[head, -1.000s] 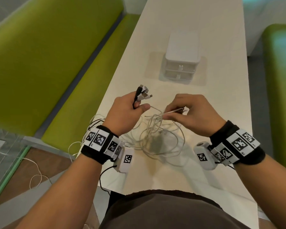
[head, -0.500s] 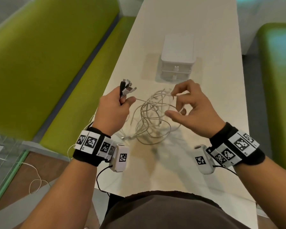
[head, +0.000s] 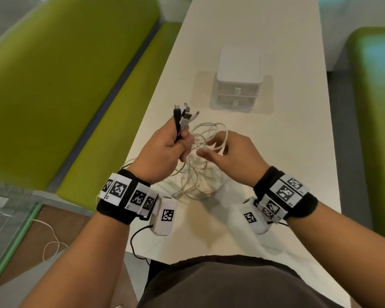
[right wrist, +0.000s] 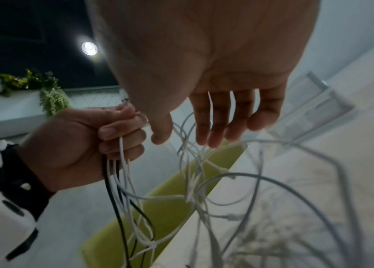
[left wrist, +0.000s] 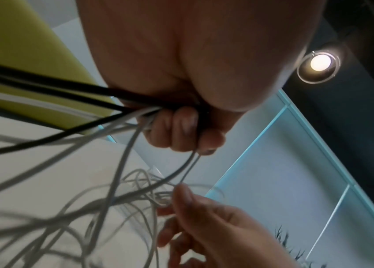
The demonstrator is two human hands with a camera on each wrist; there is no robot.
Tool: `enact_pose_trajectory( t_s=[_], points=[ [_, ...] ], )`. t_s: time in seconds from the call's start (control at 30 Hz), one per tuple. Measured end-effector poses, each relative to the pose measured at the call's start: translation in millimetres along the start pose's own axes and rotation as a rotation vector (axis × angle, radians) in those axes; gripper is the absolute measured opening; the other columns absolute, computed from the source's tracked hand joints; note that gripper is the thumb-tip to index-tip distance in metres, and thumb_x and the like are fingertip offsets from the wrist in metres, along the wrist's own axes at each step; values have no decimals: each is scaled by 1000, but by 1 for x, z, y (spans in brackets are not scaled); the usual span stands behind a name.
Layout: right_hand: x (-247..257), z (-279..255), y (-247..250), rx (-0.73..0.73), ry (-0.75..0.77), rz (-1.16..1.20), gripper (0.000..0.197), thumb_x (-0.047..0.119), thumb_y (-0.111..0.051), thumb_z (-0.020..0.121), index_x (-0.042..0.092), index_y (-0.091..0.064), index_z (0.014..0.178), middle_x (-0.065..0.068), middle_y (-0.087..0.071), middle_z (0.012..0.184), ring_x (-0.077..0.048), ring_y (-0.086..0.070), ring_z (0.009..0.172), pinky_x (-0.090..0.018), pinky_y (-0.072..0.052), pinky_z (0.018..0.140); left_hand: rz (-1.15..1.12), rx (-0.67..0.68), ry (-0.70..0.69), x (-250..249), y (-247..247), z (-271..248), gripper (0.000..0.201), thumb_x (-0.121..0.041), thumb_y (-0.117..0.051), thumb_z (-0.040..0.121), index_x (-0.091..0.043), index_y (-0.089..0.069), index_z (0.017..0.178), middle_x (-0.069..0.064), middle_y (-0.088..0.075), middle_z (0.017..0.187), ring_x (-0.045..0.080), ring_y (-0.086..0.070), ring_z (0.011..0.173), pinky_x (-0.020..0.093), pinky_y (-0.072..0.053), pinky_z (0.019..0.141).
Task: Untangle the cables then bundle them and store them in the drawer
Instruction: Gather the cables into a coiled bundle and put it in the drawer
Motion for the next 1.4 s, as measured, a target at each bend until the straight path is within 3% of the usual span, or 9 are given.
enact_pose_trajectory(
  t_s=[0.17,0.33,0.53,0.73,0.9,1.03,1.23,1.33,1.4],
  points=[
    [11,3,-7,-110,1,286,22,35,-83,82,45,-65,74,11,-60,79,-6,-53,68,-20,-44,68,-214,-20,33,1,8,-2,14,-7,-45,94,-17,-37,88,-10,-49,71,20,-46,59,24,-41,60],
    [11,0,11,-228,-35,629,27,-3,-70,75,11,-51,63,2,-50,61,-12,-41,58,-25,-37,57,98,-95,79,9,15,2,19,-12,-49,99,-24,-41,87,-10,-54,68,20,-55,60,36,-46,64],
    [6,1,26,40,-73,642,10,2,-61,70,-5,-54,68,-33,-57,66,-43,-51,58,-38,-47,65,311,-124,129,14,3,5,18,-16,-54,101,-21,-42,89,1,-64,69,0,-56,55,12,-36,49],
    [-14,-4,45,254,-165,-28,28,26,-67,81,4,-60,65,-4,-55,55,-10,-43,48,-28,-37,55,381,-181,108,15,10,5,20,-13,-59,100,-24,-43,100,-8,-59,75,-2,-61,68,21,-43,58],
    [2,-10,46,177,-11,60,43,20,-91,71,10,-54,89,3,-67,81,6,-55,60,-11,-40,56,330,-236,109,15,19,2,24,-18,-64,98,-28,-43,98,-8,-53,76,0,-63,69,24,-49,62],
    [5,-9,43,200,37,66,54,22,-90,72,21,-42,97,1,-57,83,-4,-44,60,-18,-40,57,309,-231,114,16,23,-1,34,-20,-66,97,-41,-40,91,-11,-51,74,12,-62,69,28,-48,66],
    [-9,-3,53,-86,-12,37,43,32,-78,85,10,-50,61,0,-45,54,-14,-41,54,-27,-35,55,327,-342,45,8,32,-6,32,-13,-66,96,-34,-43,93,-2,-61,71,4,-68,75,25,-52,68],
    [-10,-3,51,-21,52,-65,17,16,-76,82,19,-59,80,5,-61,78,-10,-59,68,-28,-46,64,377,-428,39,6,40,-7,20,-15,-70,94,-14,-55,108,-4,-62,69,8,-61,68,11,-43,63],
    [-8,-5,46,50,86,-21,24,13,-74,86,27,-64,103,8,-61,98,-2,-59,75,-22,-46,70,423,-430,97,11,47,-7,19,-17,-69,94,-18,-57,108,-2,-64,71,8,-61,67,14,-45,63]
  ],
)
Point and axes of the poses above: each hand's wrist, its own z-axis towards the middle knuckle, its own y-axis out of the back of the hand, x = y × z, the point moved 6 cm from there along z, towards the middle knuckle
